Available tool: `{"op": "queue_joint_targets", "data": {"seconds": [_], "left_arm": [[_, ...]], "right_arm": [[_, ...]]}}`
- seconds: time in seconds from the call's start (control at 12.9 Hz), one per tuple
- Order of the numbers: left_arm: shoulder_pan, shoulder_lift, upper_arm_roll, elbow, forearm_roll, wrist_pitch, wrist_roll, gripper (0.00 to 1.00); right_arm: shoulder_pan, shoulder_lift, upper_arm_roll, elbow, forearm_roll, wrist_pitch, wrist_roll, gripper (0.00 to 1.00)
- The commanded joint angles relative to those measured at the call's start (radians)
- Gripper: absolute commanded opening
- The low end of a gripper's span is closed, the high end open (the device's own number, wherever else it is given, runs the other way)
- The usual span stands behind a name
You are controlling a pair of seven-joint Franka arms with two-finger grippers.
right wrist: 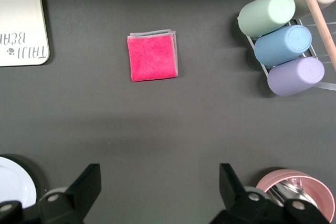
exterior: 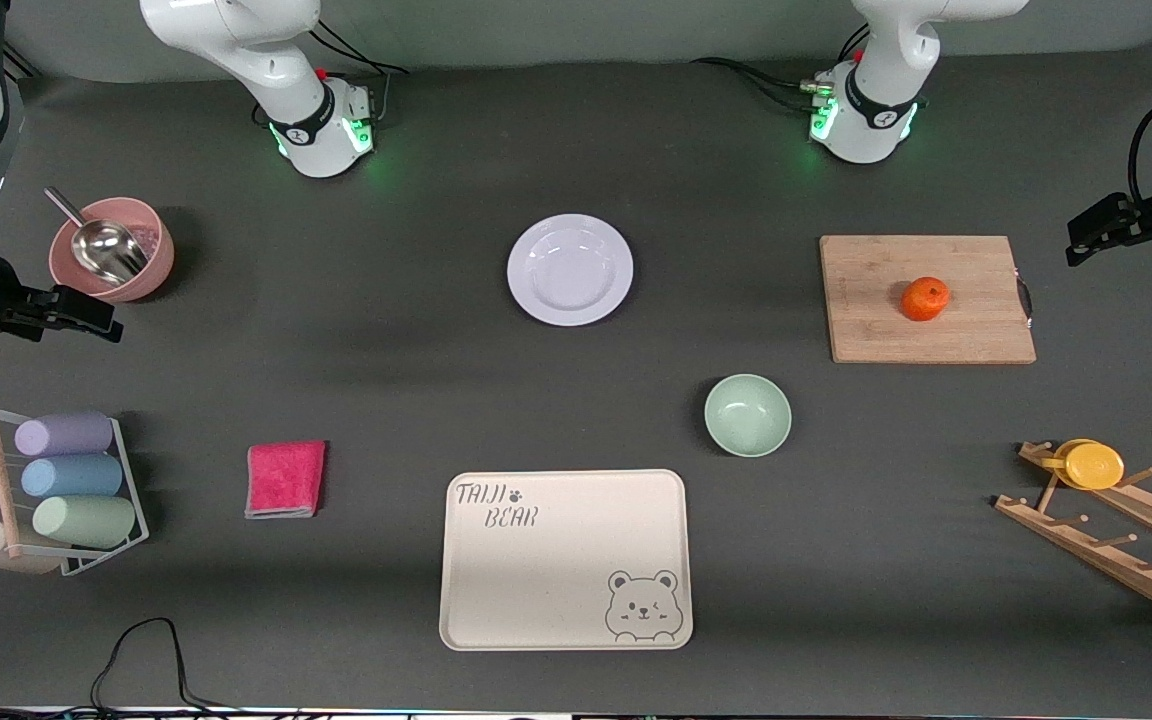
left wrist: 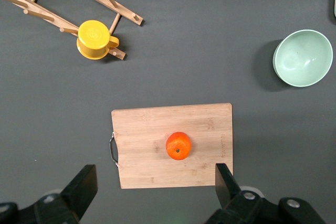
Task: Place orange and plate with both arms
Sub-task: 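Move the left gripper toward the orange on the cutting board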
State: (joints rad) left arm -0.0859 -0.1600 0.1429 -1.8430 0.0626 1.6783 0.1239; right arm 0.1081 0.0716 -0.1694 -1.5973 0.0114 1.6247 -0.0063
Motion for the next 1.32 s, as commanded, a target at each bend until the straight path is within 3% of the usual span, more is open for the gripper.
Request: {"op": "queue_joint_targets", "data": {"seconds": [0.0, 0.23, 0.54, 0.93, 1.24], "left_arm": [[0.006, -0.026, -0.005, -0.027, -0.017, 0.002, 0.008, 1.00], [0.006, -0.032, -0.008, -0.059, -0.018, -0.012, 0.000, 1.00], [0.005, -0.142, -0.008, -0.407, -0.018, 0.240, 0.003, 1.00], [0.008, -0.130, -0.005, -0.663, -0.018, 0.464, 0.011, 1.00], [0.023, -0.066, -0.005, -0.785, -0.018, 0.633, 0.032, 1.00]], "right_arm": [[-0.004, -0.026, 0.007, -0.018, -0.024, -0.016, 0.002, 1.00], [-0.004, -0.026, 0.005, -0.020, -0.024, -0.016, 0.002, 1.00], [-0.002, -0.027, 0.005, -0.020, -0.024, -0.016, 0.002, 1.00], [-0.002, -0.033, 0.005, -0.026, -0.024, -0.016, 0.002, 1.00], [-0.002, -0.033, 0.005, -0.027, -0.024, -0.014, 0.002, 1.00]]}}
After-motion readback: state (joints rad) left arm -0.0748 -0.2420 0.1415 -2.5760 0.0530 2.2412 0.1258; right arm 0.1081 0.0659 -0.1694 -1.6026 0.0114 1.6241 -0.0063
